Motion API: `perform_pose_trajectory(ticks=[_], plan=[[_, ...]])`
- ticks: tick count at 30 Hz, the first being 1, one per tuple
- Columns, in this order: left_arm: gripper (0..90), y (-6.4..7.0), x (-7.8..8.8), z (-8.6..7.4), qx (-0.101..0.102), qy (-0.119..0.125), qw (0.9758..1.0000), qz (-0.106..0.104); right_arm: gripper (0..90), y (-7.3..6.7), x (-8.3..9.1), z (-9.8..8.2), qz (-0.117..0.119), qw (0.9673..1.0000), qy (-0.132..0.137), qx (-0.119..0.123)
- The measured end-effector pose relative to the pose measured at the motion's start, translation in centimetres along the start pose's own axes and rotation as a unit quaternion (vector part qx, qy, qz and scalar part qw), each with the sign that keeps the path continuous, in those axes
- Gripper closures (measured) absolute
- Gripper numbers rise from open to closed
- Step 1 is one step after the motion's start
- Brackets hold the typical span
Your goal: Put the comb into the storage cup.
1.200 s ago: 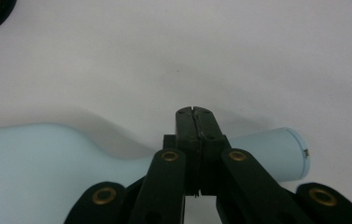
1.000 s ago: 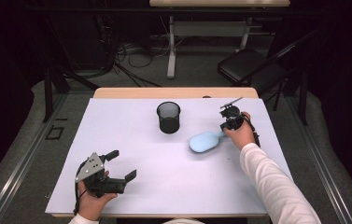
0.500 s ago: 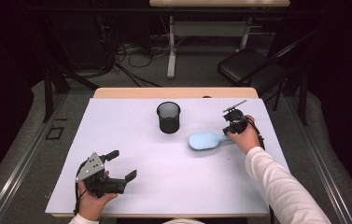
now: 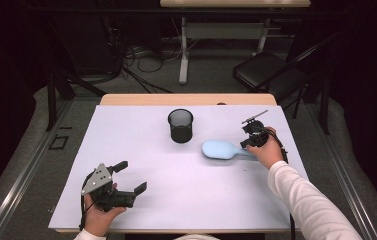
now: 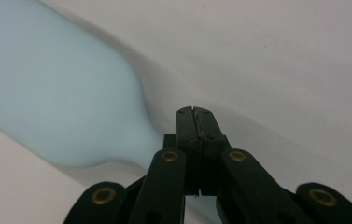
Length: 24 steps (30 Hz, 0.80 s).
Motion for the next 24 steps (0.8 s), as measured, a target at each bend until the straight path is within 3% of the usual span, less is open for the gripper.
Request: perform_pose_trajectory(ticks=[12,24], plan=[[0.8,0.0,-0.1,0.0,0.000,0.000,1.0000,-0.001,90.0,-0.4,0.6,-1.0,0.017,0.9998,-0.013,-0.004],[0.8,0.0,-0.1,0.0,0.000,0.002,1.0000,0.000,90.0,-0.9,1.3,-1.5,0.034,0.9994,-0.010,-0.004]])
Point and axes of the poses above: each handheld gripper's, and its own axes: x roughly backward along the jaws, z roughly out of its top, y roughly to its right, the point moved 7 cm from there along -x, roughly forward along the jaws, and after that the axes turned 1 degree about y, right-handed, at the moved point
